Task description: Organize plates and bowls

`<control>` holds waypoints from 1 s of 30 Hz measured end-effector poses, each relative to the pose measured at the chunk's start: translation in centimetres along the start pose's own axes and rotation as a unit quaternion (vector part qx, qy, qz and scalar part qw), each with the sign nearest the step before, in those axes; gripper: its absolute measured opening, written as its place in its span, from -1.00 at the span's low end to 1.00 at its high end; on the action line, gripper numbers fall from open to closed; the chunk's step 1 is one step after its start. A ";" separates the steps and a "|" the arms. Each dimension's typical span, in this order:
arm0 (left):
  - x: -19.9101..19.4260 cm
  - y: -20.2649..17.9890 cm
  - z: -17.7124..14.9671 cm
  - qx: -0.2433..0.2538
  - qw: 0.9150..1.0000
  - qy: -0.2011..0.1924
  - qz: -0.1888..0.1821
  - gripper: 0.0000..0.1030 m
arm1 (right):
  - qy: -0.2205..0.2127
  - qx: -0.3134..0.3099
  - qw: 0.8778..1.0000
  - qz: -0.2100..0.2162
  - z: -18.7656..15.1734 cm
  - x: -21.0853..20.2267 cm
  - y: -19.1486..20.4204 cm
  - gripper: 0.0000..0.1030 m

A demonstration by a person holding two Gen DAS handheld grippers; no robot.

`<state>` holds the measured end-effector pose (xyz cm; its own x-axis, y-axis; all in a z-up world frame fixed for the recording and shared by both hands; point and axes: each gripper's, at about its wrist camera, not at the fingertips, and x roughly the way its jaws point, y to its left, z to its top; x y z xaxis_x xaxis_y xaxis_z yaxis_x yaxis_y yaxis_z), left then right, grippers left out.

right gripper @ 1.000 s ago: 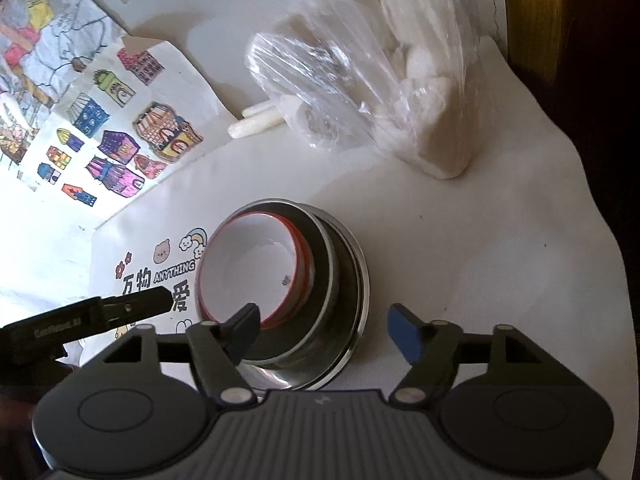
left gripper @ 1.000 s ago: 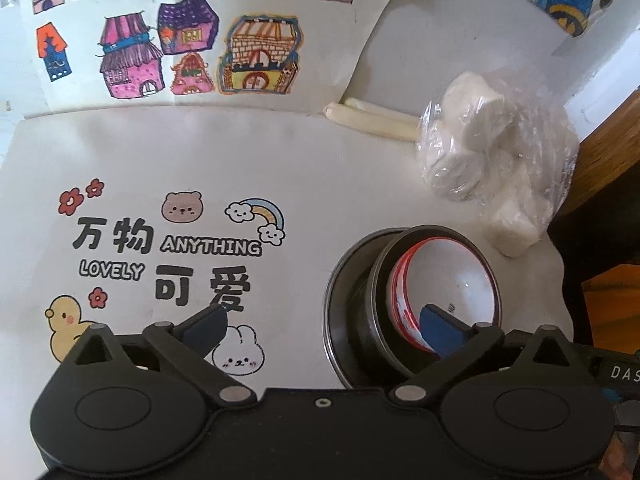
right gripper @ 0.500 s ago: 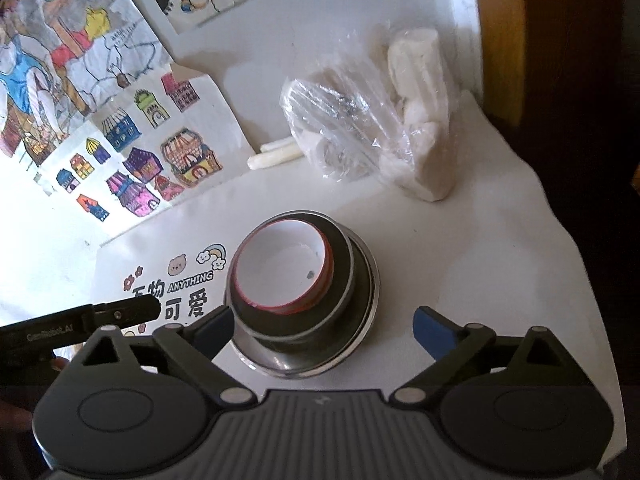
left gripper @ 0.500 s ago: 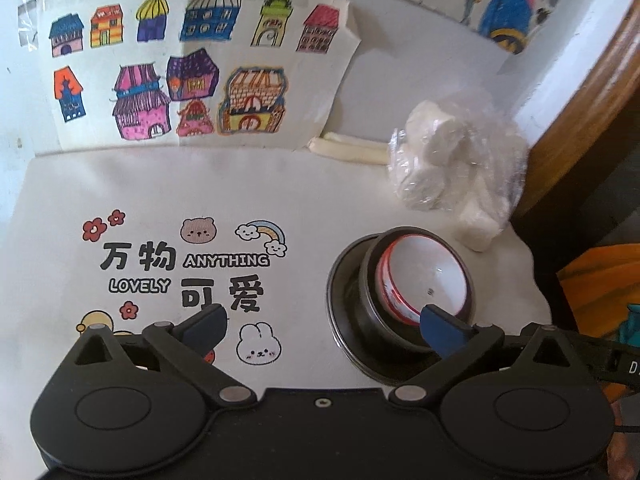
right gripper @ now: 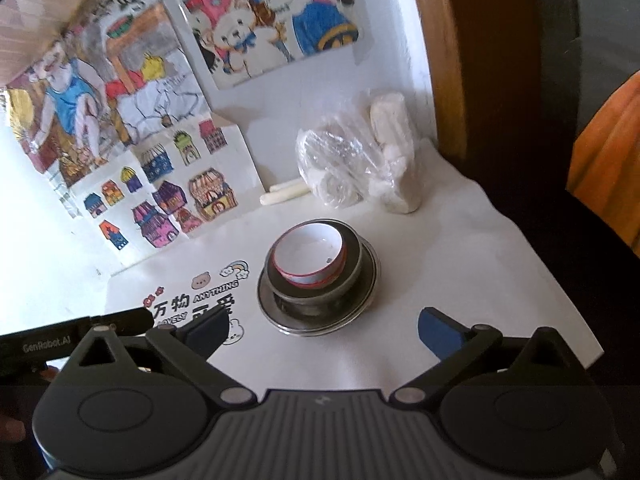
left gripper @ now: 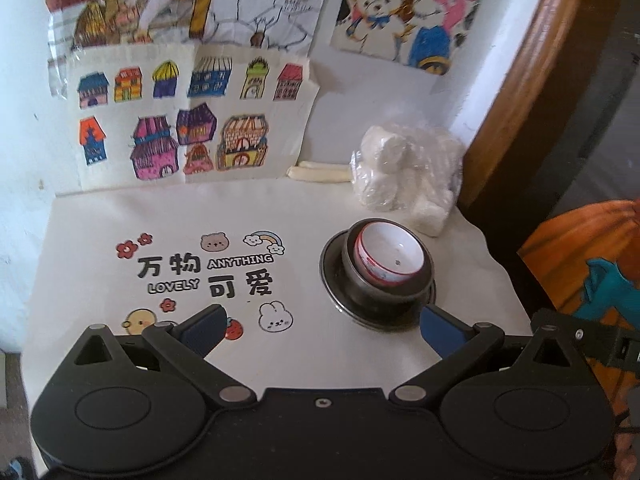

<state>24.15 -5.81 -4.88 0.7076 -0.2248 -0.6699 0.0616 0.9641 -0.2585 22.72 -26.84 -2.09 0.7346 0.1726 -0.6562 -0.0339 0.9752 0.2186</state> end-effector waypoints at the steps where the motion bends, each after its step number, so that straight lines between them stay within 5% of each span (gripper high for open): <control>1: -0.6 0.1 -0.4 0.003 1.000 -0.005 -0.001 0.99 | -0.006 -0.002 1.000 -0.003 -0.3 -0.6 0.2 0.99; 20: -7.7 -0.2 -5.6 0.030 0.998 -0.062 0.011 0.98 | -0.041 -0.064 0.997 -0.010 -5.2 -7.0 3.2 1.00; 30: -7.4 -2.2 -7.0 0.054 0.996 -0.063 0.020 0.98 | -0.034 -0.067 0.997 -0.011 -6.0 -7.4 1.5 1.00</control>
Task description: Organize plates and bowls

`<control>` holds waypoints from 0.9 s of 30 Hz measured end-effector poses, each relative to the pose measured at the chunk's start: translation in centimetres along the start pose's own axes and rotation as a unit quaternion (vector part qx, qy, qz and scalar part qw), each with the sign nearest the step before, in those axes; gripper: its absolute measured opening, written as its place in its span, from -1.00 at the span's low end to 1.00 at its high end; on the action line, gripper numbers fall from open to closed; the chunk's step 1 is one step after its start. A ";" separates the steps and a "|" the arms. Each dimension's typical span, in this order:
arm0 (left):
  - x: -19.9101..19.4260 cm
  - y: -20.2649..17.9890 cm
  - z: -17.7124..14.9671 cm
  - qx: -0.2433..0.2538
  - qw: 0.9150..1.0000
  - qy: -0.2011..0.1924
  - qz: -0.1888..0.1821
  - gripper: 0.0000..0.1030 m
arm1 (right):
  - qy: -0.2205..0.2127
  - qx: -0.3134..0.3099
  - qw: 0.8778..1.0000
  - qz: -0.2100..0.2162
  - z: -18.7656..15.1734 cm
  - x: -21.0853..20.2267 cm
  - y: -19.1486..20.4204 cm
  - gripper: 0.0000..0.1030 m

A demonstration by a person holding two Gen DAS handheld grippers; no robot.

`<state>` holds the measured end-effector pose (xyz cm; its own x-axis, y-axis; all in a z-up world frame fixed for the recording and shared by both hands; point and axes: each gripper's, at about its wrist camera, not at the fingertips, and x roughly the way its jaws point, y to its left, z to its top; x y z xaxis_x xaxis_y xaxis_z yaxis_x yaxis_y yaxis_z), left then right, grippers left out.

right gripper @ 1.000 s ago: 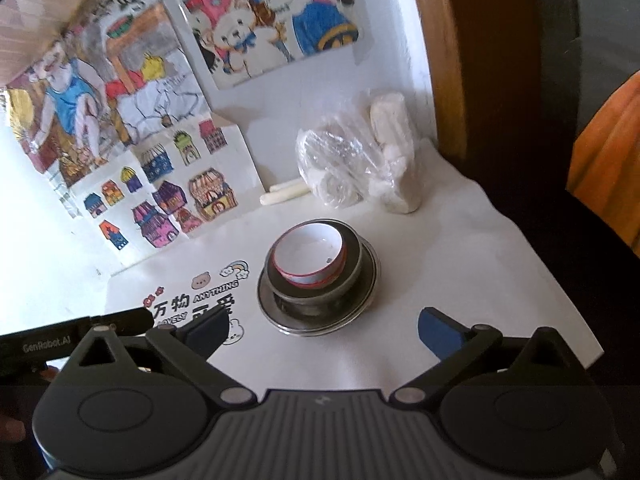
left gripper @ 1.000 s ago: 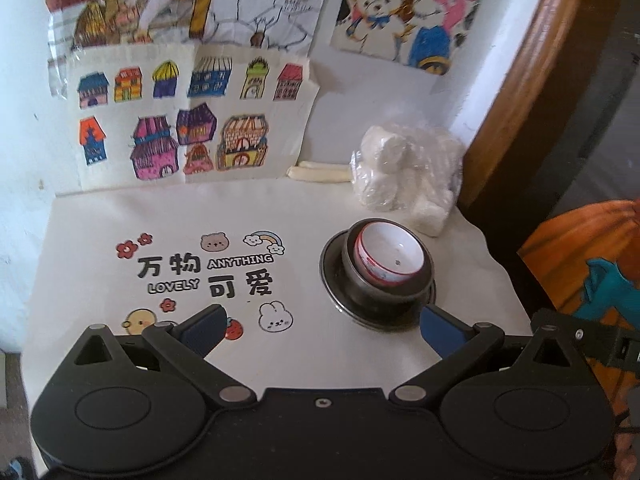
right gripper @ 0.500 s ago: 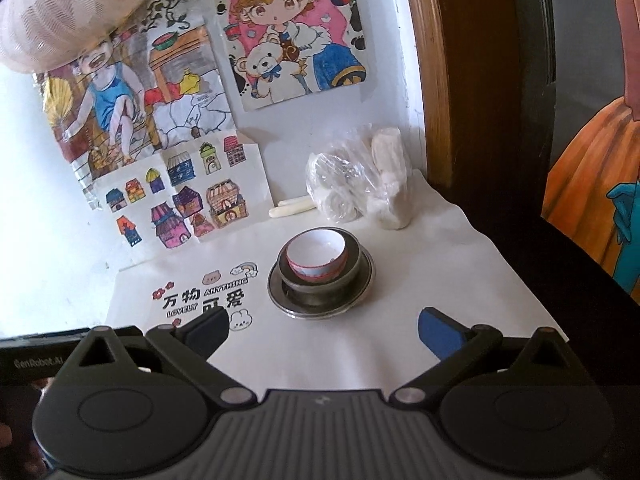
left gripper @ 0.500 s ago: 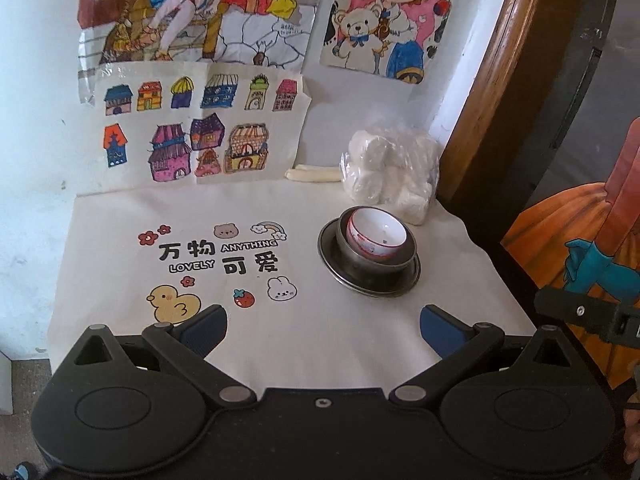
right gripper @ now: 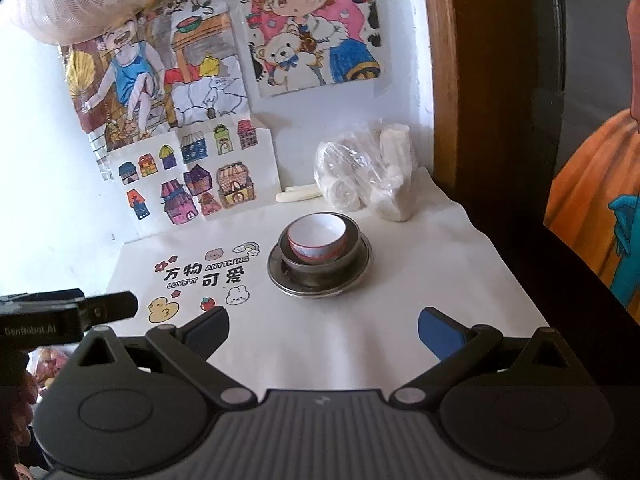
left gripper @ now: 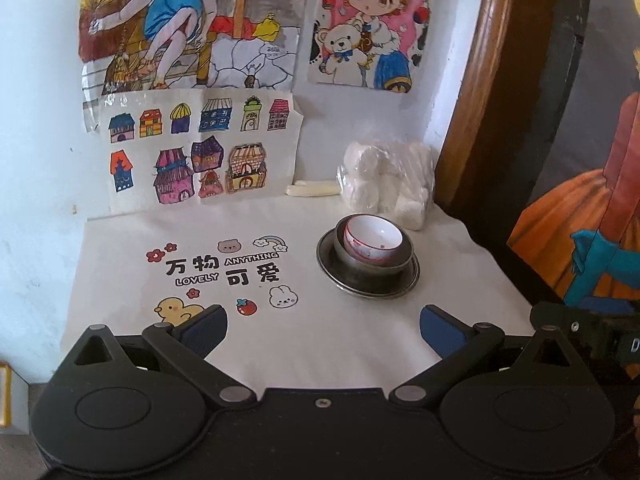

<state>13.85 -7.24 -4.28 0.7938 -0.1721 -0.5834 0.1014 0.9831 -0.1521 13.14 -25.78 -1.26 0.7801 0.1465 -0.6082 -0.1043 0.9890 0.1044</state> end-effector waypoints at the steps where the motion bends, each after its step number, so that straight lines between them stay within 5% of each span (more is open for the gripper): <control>1: 0.0 -0.1 -0.1 0.003 1.000 0.000 0.002 0.98 | 0.001 0.001 1.000 -0.001 -0.1 0.0 -0.1 1.00; 27: 0.2 0.4 -0.9 0.005 1.000 0.016 0.001 0.98 | 0.012 -0.007 1.000 -0.007 -0.3 0.5 0.6 1.00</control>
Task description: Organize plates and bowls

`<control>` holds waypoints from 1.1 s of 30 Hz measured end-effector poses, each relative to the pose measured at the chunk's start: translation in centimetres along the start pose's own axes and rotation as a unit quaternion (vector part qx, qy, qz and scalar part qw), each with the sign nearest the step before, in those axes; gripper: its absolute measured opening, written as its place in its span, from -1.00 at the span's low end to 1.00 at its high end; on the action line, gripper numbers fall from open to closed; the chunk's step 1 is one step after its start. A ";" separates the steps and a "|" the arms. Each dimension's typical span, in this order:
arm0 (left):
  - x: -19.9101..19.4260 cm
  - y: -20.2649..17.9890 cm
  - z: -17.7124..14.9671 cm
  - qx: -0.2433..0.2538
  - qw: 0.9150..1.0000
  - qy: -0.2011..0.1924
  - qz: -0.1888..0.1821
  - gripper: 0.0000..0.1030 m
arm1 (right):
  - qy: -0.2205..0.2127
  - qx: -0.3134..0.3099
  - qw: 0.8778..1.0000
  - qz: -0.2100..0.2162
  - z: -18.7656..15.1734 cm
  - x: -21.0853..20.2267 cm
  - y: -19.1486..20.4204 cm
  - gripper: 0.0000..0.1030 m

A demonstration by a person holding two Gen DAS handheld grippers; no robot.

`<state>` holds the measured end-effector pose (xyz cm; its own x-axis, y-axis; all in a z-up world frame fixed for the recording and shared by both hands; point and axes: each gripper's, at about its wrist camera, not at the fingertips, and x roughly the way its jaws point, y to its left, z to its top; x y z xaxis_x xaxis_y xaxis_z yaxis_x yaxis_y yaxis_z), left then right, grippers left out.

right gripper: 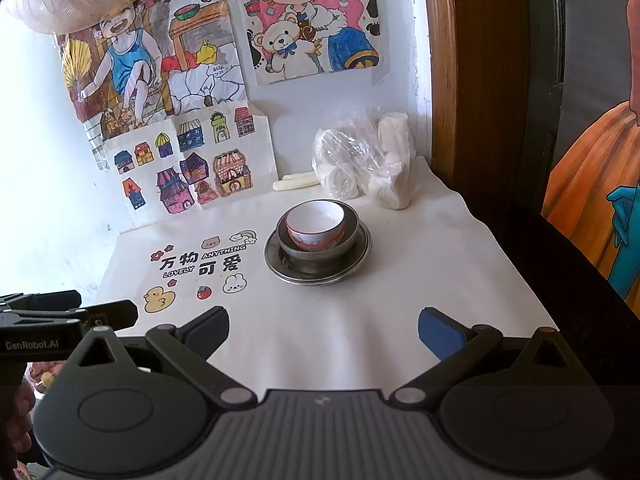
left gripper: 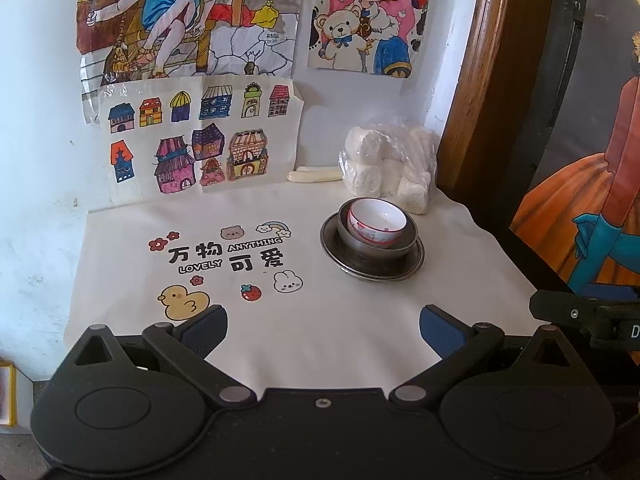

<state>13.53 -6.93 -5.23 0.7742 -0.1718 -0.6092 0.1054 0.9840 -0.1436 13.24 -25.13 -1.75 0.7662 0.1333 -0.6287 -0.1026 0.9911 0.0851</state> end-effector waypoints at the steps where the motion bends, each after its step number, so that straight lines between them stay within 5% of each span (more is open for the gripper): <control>1: 0.0 0.0 0.0 -0.001 1.000 0.000 0.000 0.98 | 0.000 0.000 1.000 0.001 0.0 0.0 0.0 1.00; 33: 0.2 -0.2 -0.2 0.000 1.000 0.011 0.003 0.98 | 0.012 -0.008 1.000 0.002 -0.1 0.3 -0.1 1.00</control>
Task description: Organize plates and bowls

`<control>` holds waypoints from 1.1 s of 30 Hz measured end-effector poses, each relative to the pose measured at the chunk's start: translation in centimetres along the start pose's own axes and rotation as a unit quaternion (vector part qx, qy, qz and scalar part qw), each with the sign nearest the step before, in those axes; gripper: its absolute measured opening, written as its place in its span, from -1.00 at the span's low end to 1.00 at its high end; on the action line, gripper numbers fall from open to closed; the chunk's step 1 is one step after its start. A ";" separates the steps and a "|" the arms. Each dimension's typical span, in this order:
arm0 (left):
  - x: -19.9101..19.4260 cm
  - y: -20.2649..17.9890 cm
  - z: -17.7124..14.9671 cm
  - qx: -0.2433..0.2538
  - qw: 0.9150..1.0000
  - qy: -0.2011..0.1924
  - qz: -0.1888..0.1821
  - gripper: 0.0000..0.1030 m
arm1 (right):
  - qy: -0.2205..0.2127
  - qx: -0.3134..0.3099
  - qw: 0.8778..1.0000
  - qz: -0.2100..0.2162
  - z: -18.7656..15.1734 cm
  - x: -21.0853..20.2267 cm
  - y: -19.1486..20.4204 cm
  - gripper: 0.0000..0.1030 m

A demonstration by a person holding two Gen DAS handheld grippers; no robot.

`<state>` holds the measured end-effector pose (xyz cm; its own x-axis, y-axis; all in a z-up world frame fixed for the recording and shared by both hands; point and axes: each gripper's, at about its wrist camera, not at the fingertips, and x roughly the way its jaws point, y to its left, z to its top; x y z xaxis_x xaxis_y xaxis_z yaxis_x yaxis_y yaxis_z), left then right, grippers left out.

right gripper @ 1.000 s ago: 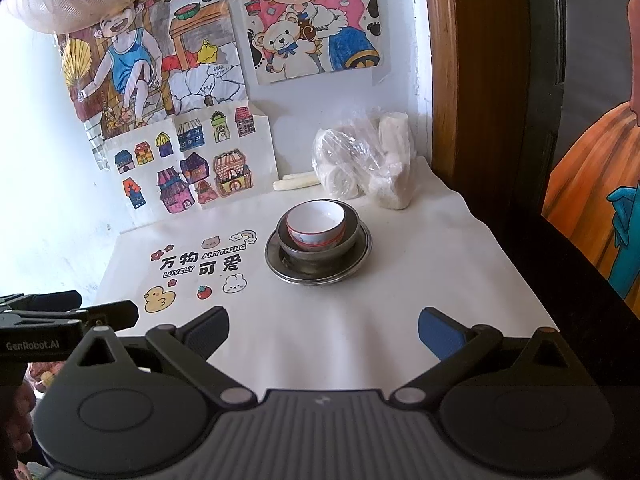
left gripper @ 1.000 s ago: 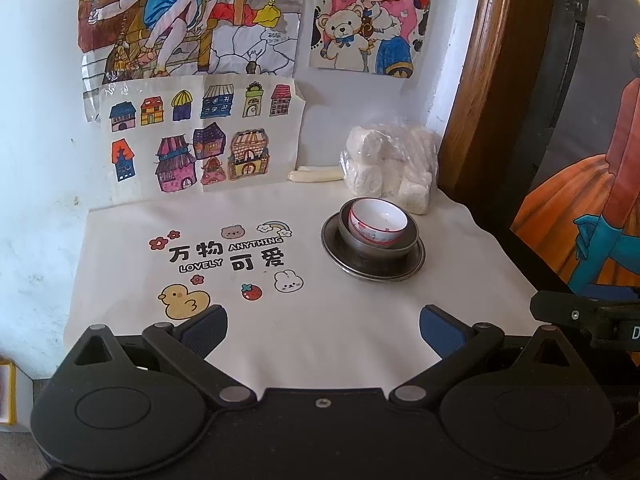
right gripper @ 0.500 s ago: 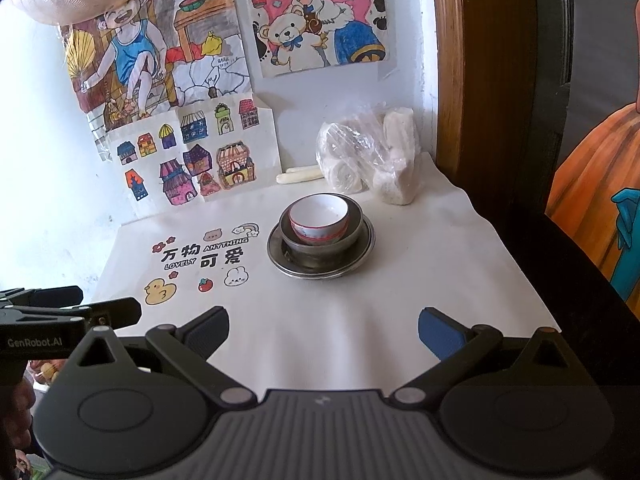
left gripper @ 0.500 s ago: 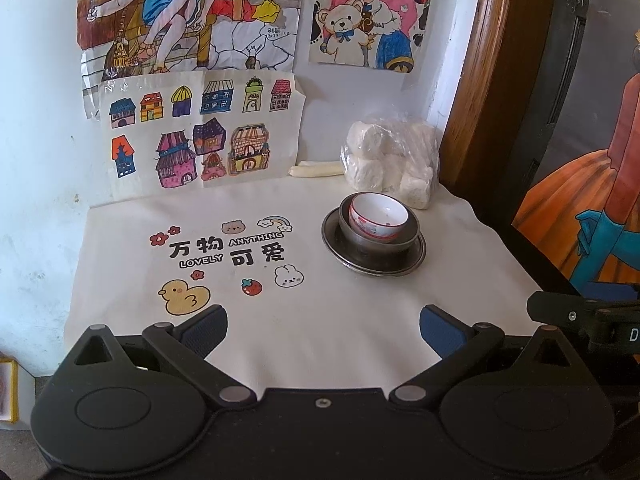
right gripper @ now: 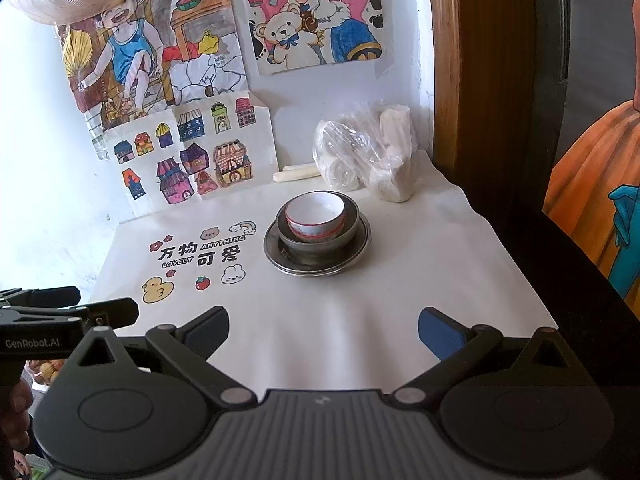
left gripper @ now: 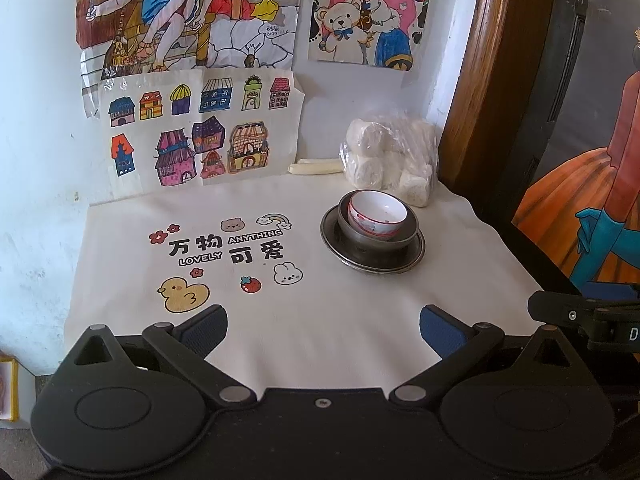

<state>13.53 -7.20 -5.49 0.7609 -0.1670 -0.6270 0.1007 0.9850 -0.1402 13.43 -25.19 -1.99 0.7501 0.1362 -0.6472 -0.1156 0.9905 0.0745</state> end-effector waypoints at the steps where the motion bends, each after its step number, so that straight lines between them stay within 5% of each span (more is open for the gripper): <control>1: 0.0 0.0 0.0 0.000 1.000 0.000 0.000 0.98 | 0.000 0.000 1.000 0.000 0.0 0.0 0.0 1.00; 33: -0.1 0.0 0.1 0.002 1.000 0.000 -0.005 0.98 | 0.001 0.001 1.000 0.000 -0.1 0.0 0.0 1.00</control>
<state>13.51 -7.19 -5.37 0.7597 -0.1777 -0.6256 0.1111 0.9833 -0.1443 13.42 -25.17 -2.05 0.7482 0.1359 -0.6495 -0.1147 0.9906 0.0751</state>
